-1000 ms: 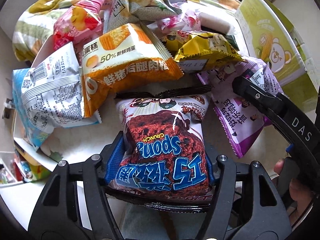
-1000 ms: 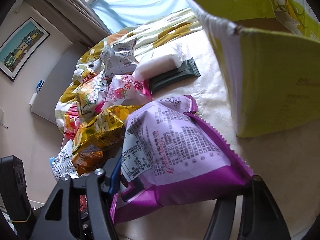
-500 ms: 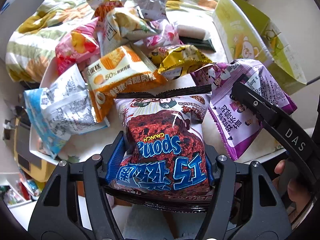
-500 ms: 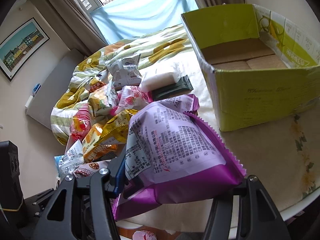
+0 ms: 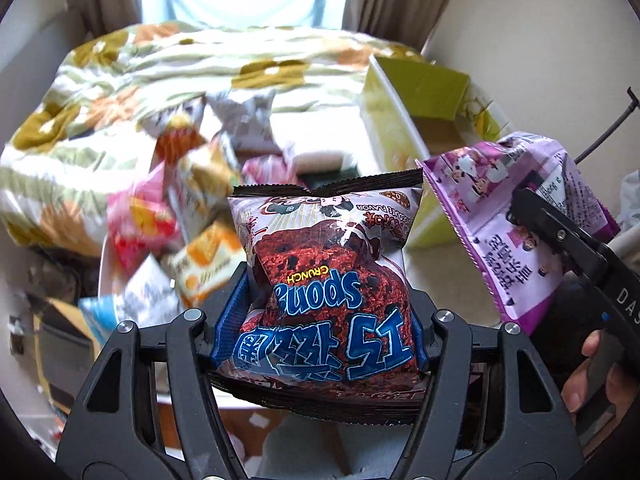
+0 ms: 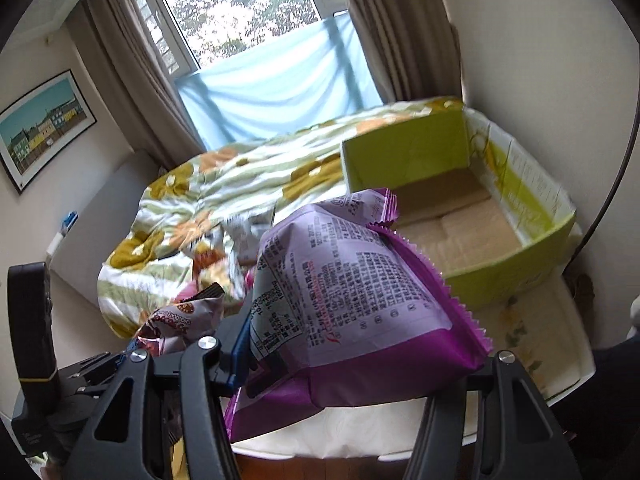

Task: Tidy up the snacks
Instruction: 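Carry both bags over the yellow-green box and open both tools to drop them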

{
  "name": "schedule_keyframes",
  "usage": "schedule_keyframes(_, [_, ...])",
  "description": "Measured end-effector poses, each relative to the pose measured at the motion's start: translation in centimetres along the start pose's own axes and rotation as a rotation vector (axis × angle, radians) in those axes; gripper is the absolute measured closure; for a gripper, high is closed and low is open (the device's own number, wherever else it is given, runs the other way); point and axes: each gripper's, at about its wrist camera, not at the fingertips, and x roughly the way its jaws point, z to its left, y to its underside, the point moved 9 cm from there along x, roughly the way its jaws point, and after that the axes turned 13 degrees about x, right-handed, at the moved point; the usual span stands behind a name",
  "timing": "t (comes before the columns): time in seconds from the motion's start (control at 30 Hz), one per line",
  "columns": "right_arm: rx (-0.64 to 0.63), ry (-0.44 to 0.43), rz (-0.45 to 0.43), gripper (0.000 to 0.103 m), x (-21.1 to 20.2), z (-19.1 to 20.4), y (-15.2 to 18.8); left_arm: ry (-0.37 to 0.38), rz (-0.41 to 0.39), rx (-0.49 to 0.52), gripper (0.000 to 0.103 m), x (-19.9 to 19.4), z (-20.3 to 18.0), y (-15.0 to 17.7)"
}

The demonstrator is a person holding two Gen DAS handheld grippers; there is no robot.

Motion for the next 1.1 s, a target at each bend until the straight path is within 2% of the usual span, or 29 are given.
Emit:
schedule_keyframes(0.27, [-0.008, 0.047, -0.061, 0.049, 0.6, -3.0, -9.1, -0.012, -0.053, 0.067, 0.041, 1.9, -4.5, -9.7])
schedule_keyframes(0.4, [-0.051, 0.110, -0.057, 0.048, 2.2, -5.7, -13.4, -0.026, -0.061, 0.091, 0.041, 4.9, -7.5, -14.8])
schedule_keyframes(0.5, [-0.054, 0.094, -0.049, 0.048, 2.8, -8.1, -15.9, -0.031, -0.055, 0.104, 0.041, 8.2, -9.8, -18.3])
schedule_keyframes(0.63, [-0.032, 0.100, -0.024, 0.048, 4.6, -11.1, -18.3, -0.036, -0.011, 0.098, 0.041, 13.3, -11.8, -21.7])
schedule_keyframes(0.83, [0.019, 0.088, 0.017, 0.048, 6.8, -14.5, -19.9, -0.040, 0.037, 0.089, 0.039, 19.1, -13.5, -25.1])
schedule_keyframes(0.87, [0.027, 0.090, 0.019, 0.048, 7.0, -14.9, -20.0, -0.043, 0.042, 0.090, 0.035, 19.8, -13.6, -25.6])
schedule_keyframes(0.9, [0.031, 0.095, 0.020, 0.048, 7.2, -15.2, -20.2, -0.048, 0.047, 0.097, 0.019, 20.3, -13.5, -25.7])
schedule_keyframes(0.97, [0.035, 0.104, 0.022, 0.048, 7.3, -15.6, -20.4, -0.081, 0.058, 0.113, 0.001, 20.8, -13.2, -26.0])
schedule_keyframes(1.1, [0.048, 0.115, 0.026, 0.048, 7.7, -15.6, -20.7, -0.055, 0.061, 0.116, 0.001, 20.0, -12.1, -25.4])
